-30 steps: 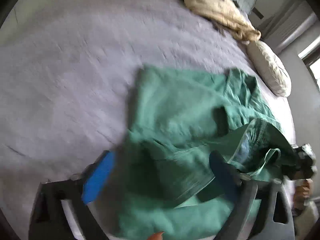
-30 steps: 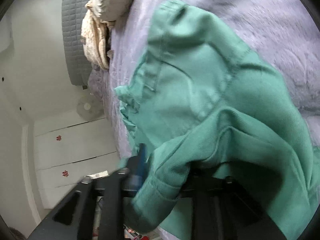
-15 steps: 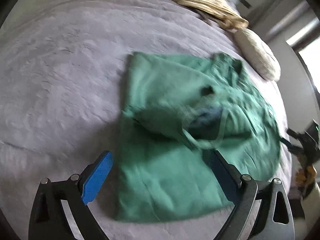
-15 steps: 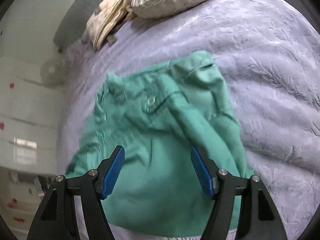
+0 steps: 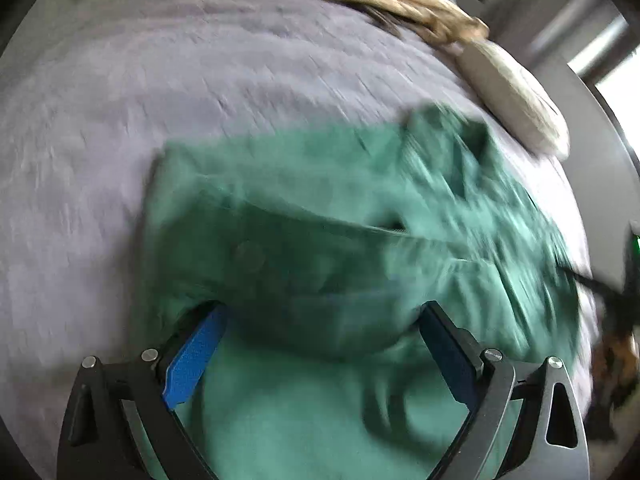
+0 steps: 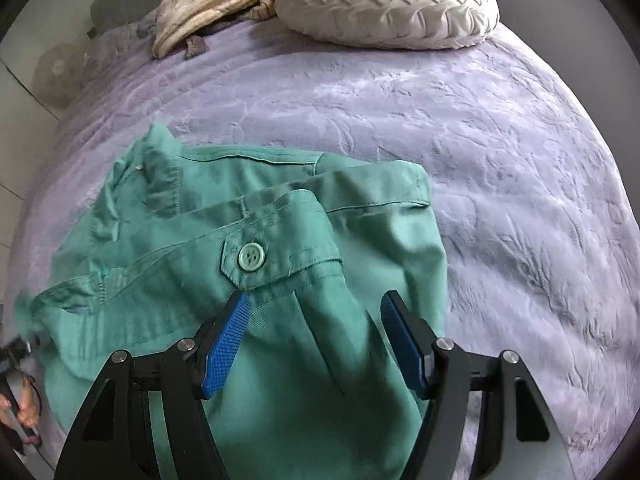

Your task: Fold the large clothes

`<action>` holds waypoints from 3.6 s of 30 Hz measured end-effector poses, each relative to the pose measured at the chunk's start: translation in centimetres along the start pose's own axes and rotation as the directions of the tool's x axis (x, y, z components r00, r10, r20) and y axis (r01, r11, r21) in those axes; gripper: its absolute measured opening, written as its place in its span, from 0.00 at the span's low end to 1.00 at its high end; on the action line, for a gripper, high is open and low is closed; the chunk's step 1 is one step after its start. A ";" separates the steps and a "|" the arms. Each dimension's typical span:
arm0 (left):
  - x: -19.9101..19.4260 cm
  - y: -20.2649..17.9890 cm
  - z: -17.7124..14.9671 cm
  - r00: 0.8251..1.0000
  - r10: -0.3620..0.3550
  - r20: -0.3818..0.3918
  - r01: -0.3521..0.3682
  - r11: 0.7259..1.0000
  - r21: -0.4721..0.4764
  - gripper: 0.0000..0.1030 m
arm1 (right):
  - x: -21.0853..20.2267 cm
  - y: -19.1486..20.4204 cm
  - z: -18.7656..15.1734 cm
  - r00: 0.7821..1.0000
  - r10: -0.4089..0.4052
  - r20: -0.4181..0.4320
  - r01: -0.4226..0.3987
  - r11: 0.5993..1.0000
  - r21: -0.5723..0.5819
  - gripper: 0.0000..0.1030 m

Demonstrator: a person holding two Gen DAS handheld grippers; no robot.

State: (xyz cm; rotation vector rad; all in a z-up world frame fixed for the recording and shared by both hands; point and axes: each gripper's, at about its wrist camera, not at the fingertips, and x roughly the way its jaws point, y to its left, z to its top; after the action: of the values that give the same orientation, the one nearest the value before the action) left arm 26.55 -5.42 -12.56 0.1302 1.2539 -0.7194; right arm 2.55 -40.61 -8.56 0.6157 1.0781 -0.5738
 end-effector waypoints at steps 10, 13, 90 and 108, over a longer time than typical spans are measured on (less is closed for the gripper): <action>-0.3 3.4 2.5 0.994 0.112 0.001 -0.112 0.994 0.013 0.94 | -0.1 -1.8 -0.1 0.999 0.050 0.015 -0.051 0.998 0.046 0.68; 1.3 3.2 2.3 0.993 0.108 -0.047 -0.107 0.994 0.033 0.93 | 0.7 -0.6 0.3 0.996 0.090 -0.018 -0.090 0.996 0.002 0.68; -5.5 8.1 -12.8 0.951 0.297 -0.090 -0.302 0.952 -0.050 0.49 | -6.2 -0.8 -15.9 0.975 0.211 -0.072 -0.194 0.961 0.196 0.05; -9.9 8.8 -17.3 0.943 0.300 -0.145 -0.314 0.946 -0.086 0.70 | -4.4 7.9 -20.4 0.933 0.260 -0.250 -0.203 0.951 0.233 0.57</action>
State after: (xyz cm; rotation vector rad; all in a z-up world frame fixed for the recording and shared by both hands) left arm 16.07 13.66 -11.99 0.2817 1.3566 -0.3764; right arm -6.24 -20.14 -10.04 1.0139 1.1956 -0.3989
